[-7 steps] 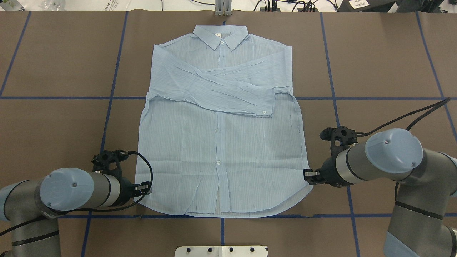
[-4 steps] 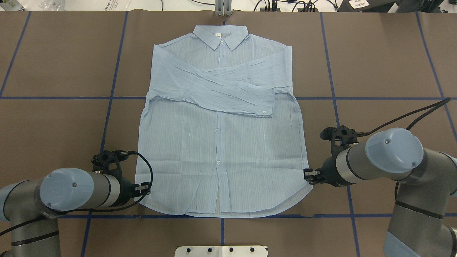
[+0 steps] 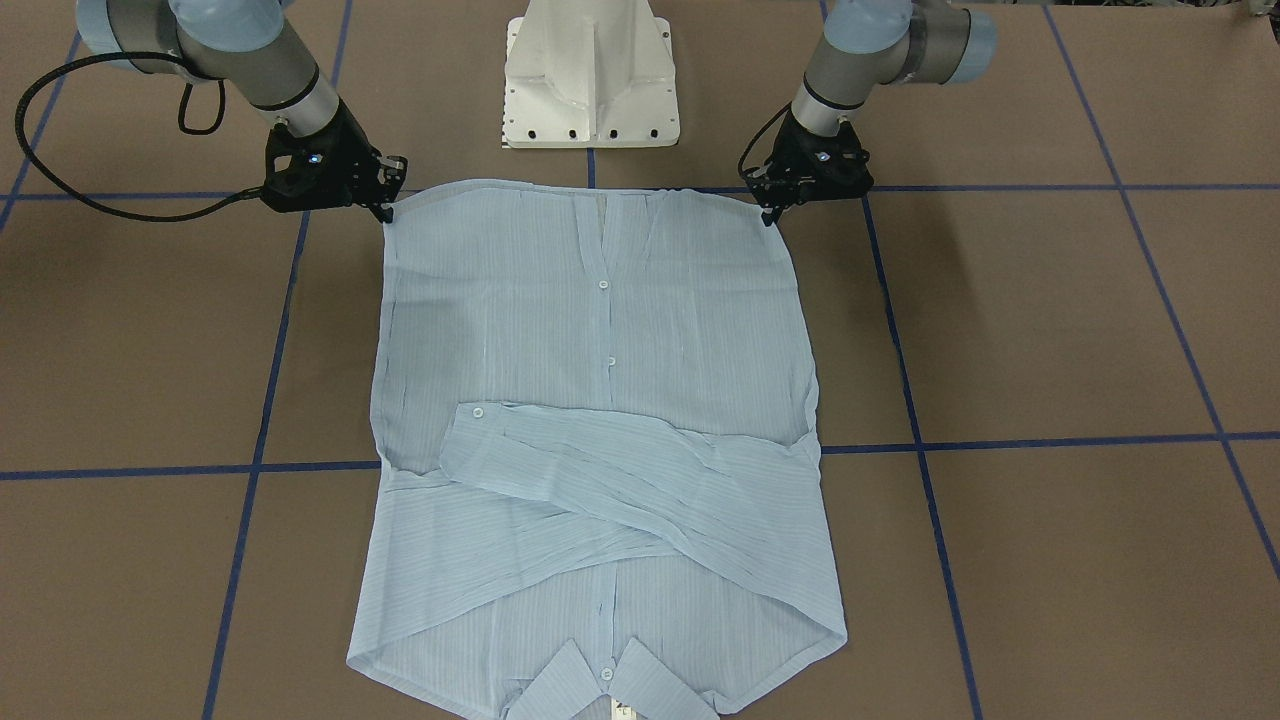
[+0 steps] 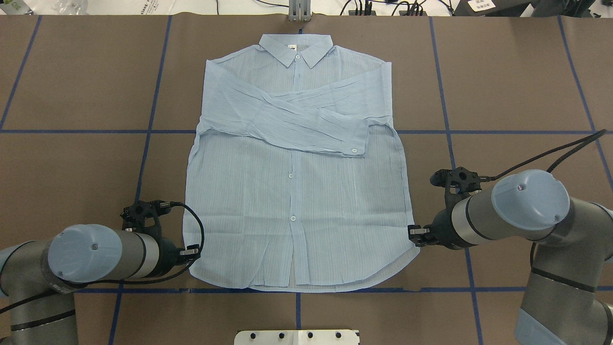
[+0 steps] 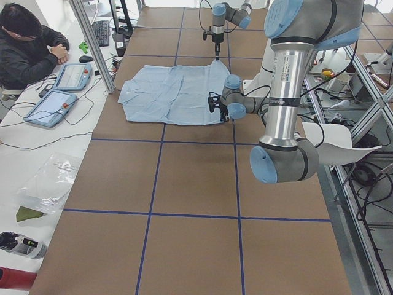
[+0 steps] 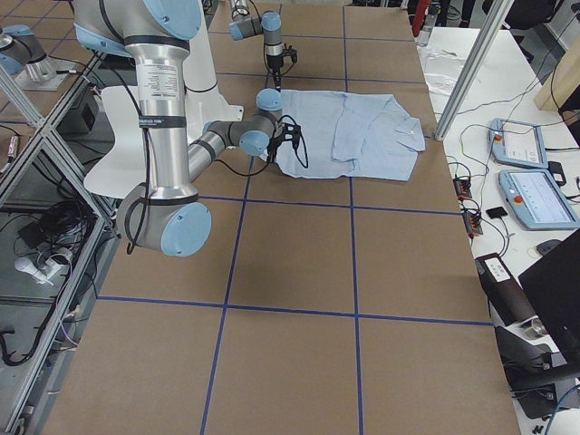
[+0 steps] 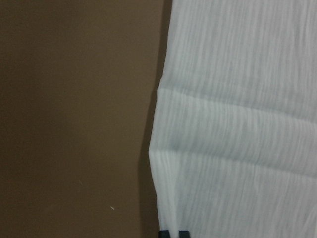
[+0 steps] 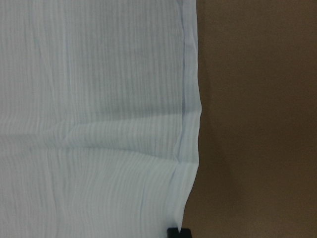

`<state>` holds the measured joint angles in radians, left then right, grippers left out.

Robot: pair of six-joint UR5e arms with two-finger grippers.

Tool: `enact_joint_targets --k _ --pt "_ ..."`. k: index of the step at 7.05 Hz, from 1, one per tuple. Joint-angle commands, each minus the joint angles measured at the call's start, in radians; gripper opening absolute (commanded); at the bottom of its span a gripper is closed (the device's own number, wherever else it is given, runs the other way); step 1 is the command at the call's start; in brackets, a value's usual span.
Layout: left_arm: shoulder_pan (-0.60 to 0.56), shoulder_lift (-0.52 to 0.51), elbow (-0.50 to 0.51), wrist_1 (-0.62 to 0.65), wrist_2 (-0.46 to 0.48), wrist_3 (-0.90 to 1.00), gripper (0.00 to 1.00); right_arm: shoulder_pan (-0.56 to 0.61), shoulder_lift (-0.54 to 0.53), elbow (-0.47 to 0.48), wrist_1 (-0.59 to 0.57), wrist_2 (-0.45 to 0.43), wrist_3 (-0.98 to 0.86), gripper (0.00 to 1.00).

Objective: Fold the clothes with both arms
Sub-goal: 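Slide both grippers down to the hem corners and close on them, then lift the hem with both grippers and carry it toward the collar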

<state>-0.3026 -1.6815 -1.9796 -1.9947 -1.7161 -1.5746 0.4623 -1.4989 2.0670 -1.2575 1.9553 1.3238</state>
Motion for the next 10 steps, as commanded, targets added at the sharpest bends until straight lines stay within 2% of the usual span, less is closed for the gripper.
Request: enact_joint_targets --k 1,3,6,8,10 --pt "-0.012 0.000 -0.002 0.004 -0.003 0.011 0.00 0.036 0.009 -0.001 0.003 0.059 0.000 0.00" --pt "-0.077 -0.004 -0.004 0.004 -0.037 0.107 0.00 0.102 0.011 -0.002 0.006 0.118 -0.011 0.00" --pt "-0.148 -0.010 -0.005 0.002 -0.092 0.223 0.00 0.150 0.012 -0.002 0.009 0.155 -0.014 0.00" --pt "-0.182 -0.014 -0.005 -0.003 -0.128 0.254 0.00 0.176 0.014 -0.004 0.012 0.174 -0.017 0.00" --pt "-0.185 -0.014 -0.015 -0.007 -0.149 0.255 0.00 0.232 0.023 -0.011 0.012 0.238 -0.018 0.00"
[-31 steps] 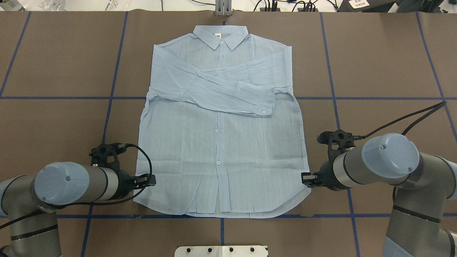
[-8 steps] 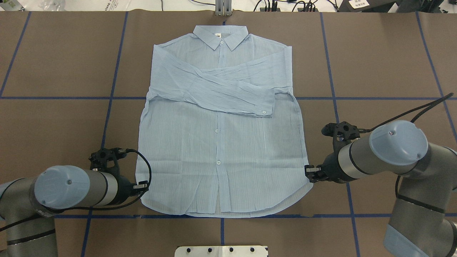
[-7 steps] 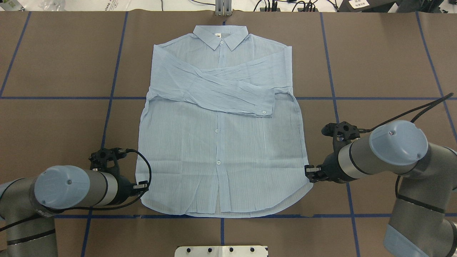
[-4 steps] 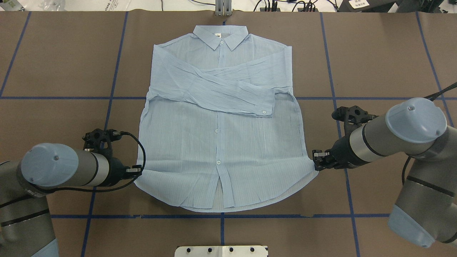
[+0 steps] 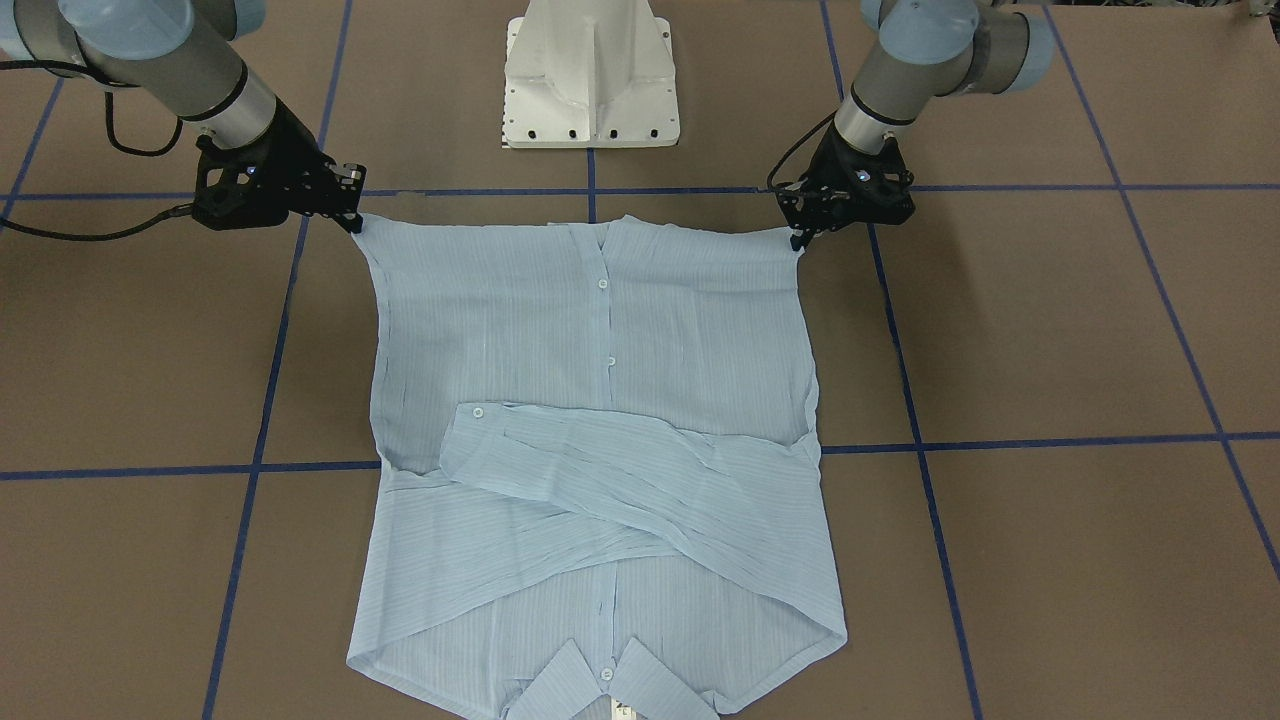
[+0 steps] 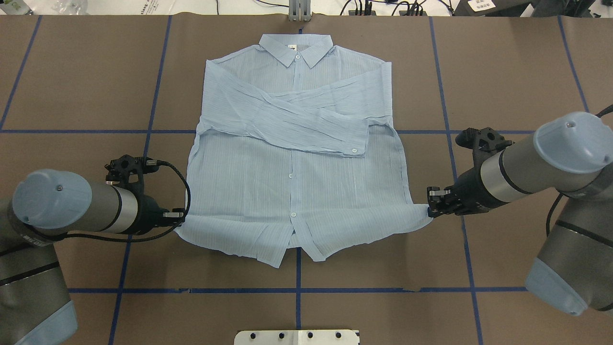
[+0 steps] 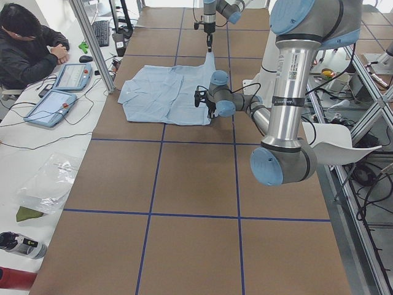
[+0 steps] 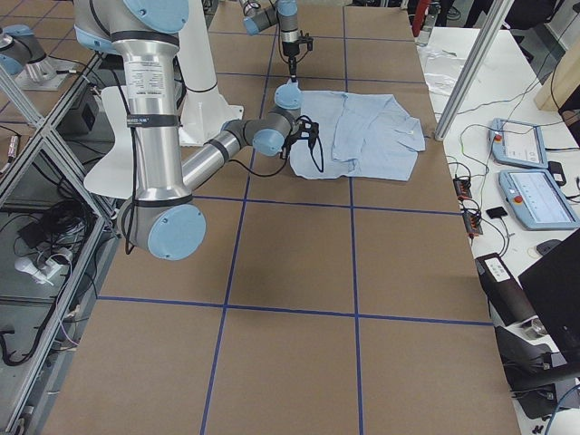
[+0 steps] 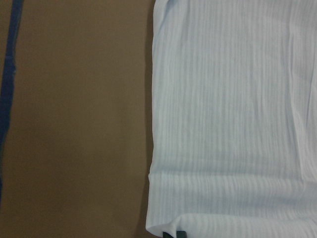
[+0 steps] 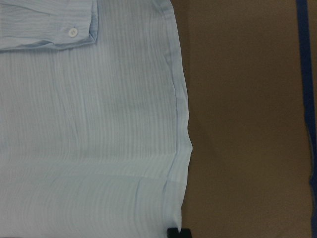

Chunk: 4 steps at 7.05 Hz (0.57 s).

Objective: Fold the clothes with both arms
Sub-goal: 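Lift the hem with both grippers and carry it toward the collar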

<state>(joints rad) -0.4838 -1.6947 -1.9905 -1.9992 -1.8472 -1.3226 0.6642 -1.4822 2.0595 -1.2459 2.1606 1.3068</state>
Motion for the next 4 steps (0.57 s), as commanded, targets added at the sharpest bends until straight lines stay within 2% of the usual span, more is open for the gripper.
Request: enact_joint_targets --k 1,2,4 --pt "-0.013 -0.002 -0.005 -0.006 -0.020 0.003 0.00 0.043 0.011 -0.006 0.002 0.033 -0.001 0.00" --pt "-0.034 -0.008 -0.007 -0.007 -0.021 0.029 0.00 0.054 0.025 -0.006 0.002 0.032 -0.001 0.00" --pt "-0.152 -0.025 0.001 -0.010 -0.059 0.178 0.00 0.096 0.095 -0.036 0.000 0.028 0.000 0.00"
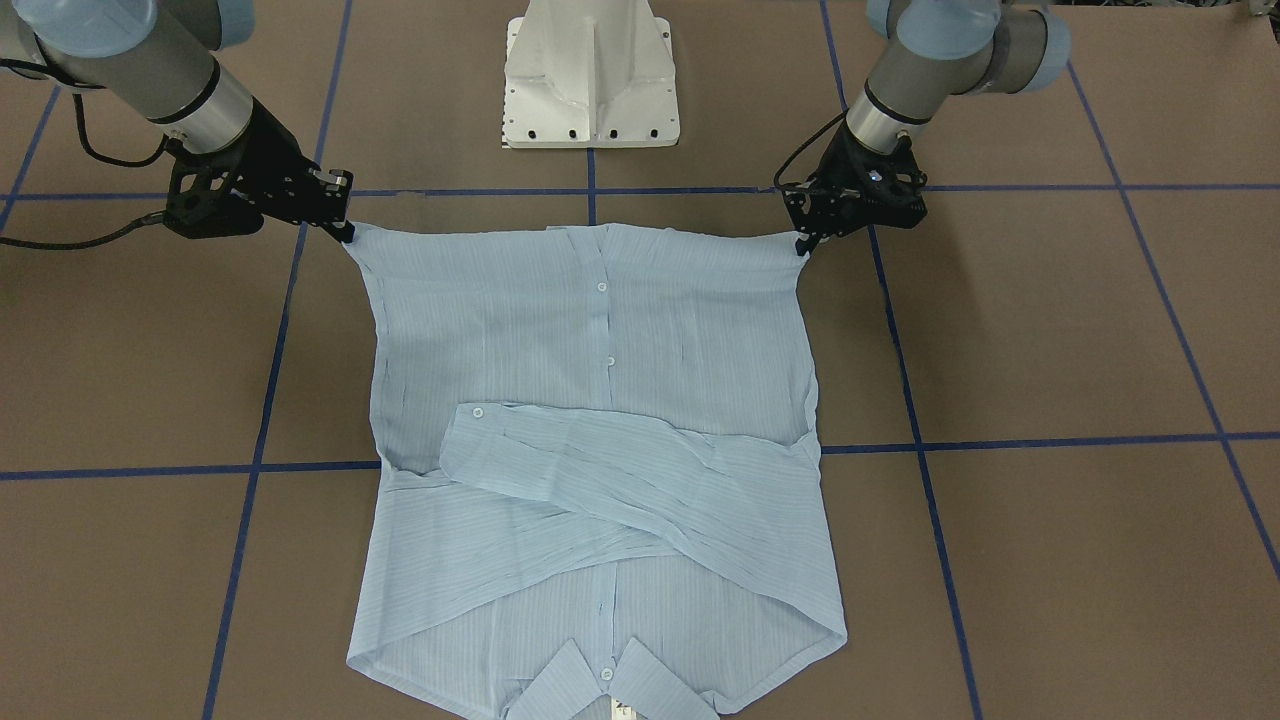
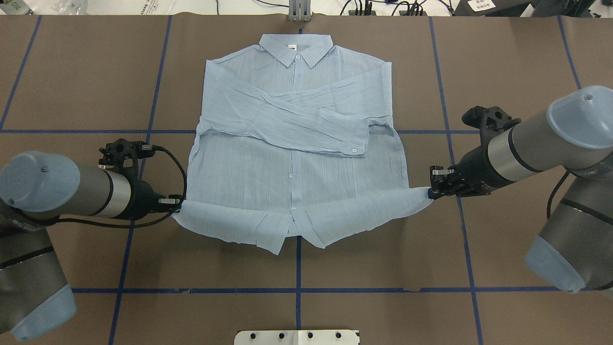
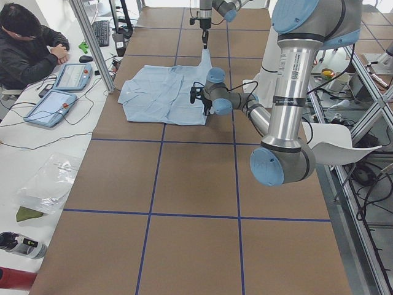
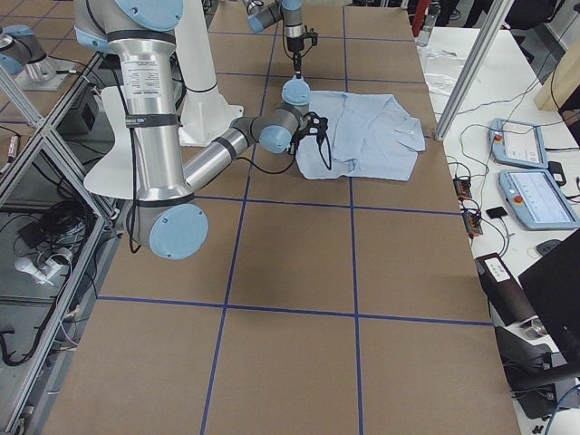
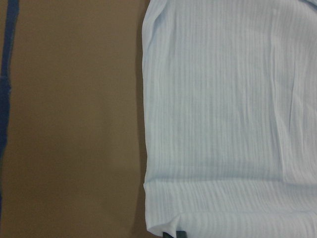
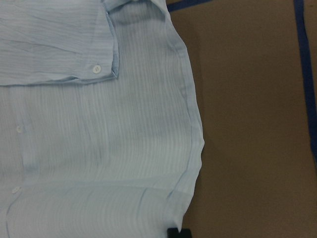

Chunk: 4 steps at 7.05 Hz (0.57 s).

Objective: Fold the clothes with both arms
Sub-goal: 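Lift the hem with both grippers and carry it toward the collar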

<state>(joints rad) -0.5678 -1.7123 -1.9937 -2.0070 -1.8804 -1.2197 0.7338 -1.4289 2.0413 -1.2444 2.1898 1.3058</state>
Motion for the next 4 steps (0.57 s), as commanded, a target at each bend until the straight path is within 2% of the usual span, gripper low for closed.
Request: enact_joint_targets --k 1,2,4 --pt "-0.140 -0.041 0.012 -0.001 -0.081 0.095 0.00 0.056 0.082 -0.047 -0.003 -0.001 0.001 0.00" --pt "-0.188 -0.090 0.045 0.000 -0.112 0.097 0.00 0.090 0.132 -0.084 -0.007 0.001 0.004 0.00" --pt "-0.227 -0.116 0.058 0.000 -0.134 0.104 0.00 0.146 0.159 -0.105 -0.001 0.018 0.001 0.00"
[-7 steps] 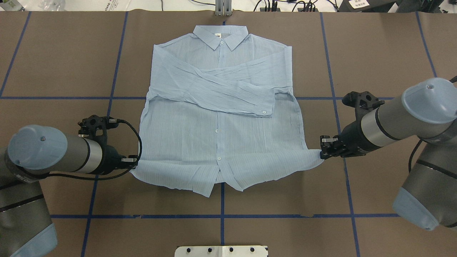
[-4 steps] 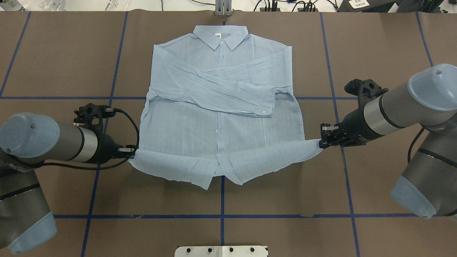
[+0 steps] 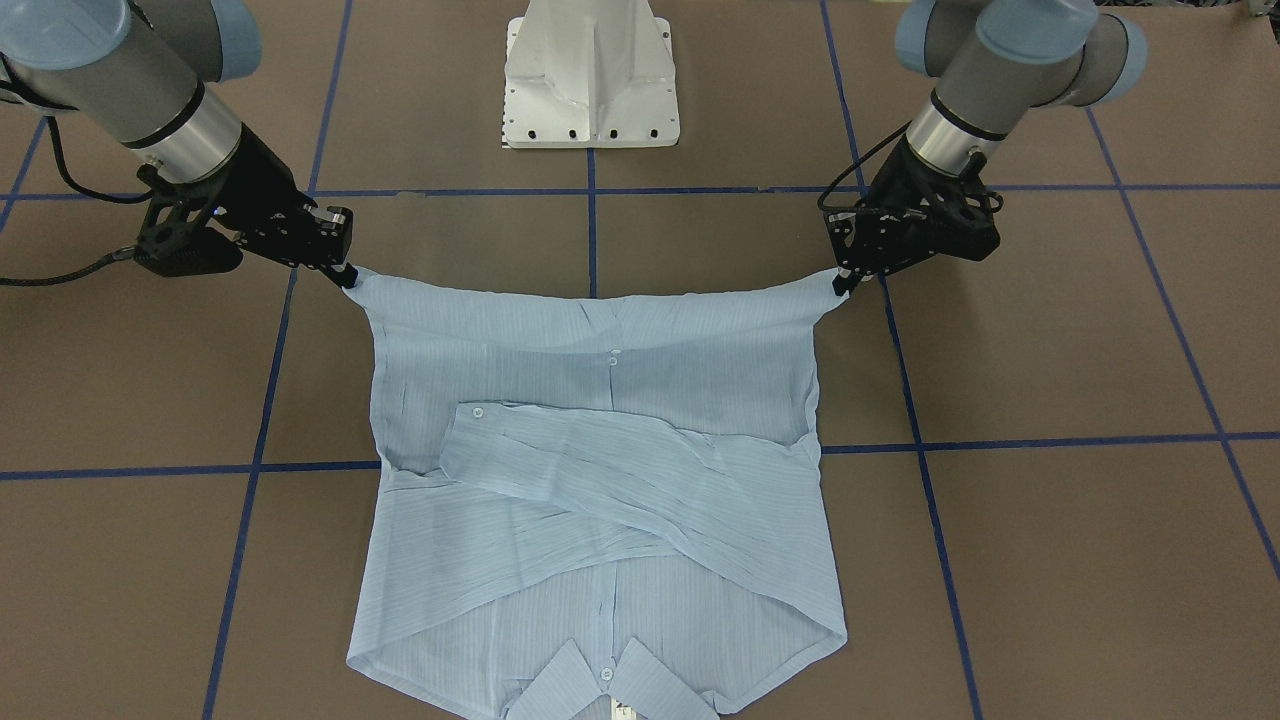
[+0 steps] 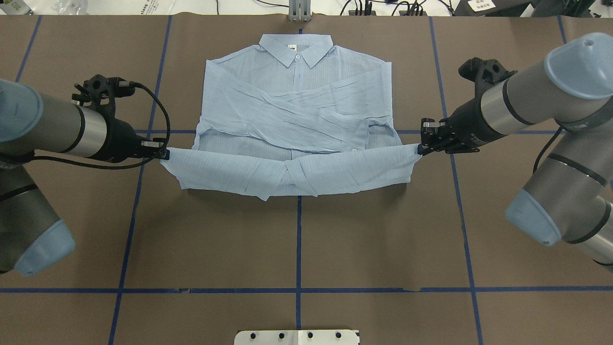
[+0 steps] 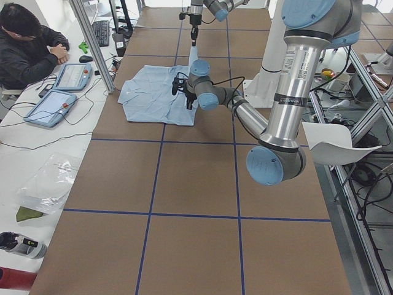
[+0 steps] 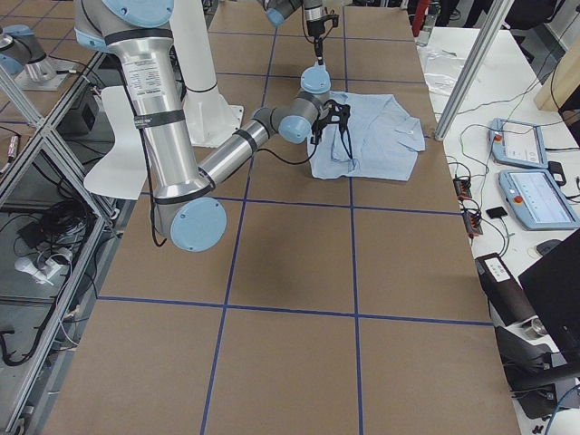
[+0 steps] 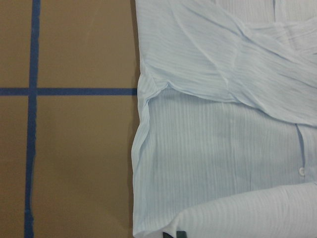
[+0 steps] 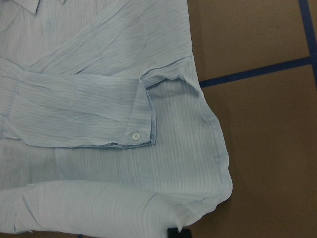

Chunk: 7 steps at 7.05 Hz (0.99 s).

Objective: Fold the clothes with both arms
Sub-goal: 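Lift the hem with both grippers and carry it toward the collar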

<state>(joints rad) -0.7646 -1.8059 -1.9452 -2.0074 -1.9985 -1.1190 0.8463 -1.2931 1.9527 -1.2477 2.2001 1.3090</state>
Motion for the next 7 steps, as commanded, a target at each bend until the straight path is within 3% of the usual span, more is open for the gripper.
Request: enact_joint_targets --k 1,2,4,7 --pt "-0.063 -0.070 0.046 0.002 -0.019 0.004 0.00 0.061 0.061 -0.053 0.002 0.007 0.001 0.00" --pt "-0.111 -0.132 0.116 0.001 -0.049 0.005 0.00 0.095 0.095 -0.092 0.002 0.007 0.003 0.00" --pt "-0.182 -0.237 0.286 -0.010 -0.080 0.046 0.00 0.158 0.235 -0.257 0.004 0.013 0.001 0.00" --pt "-0.225 -0.352 0.607 -0.242 -0.088 0.053 0.00 0.192 0.407 -0.542 0.008 0.021 -0.030 0.00"
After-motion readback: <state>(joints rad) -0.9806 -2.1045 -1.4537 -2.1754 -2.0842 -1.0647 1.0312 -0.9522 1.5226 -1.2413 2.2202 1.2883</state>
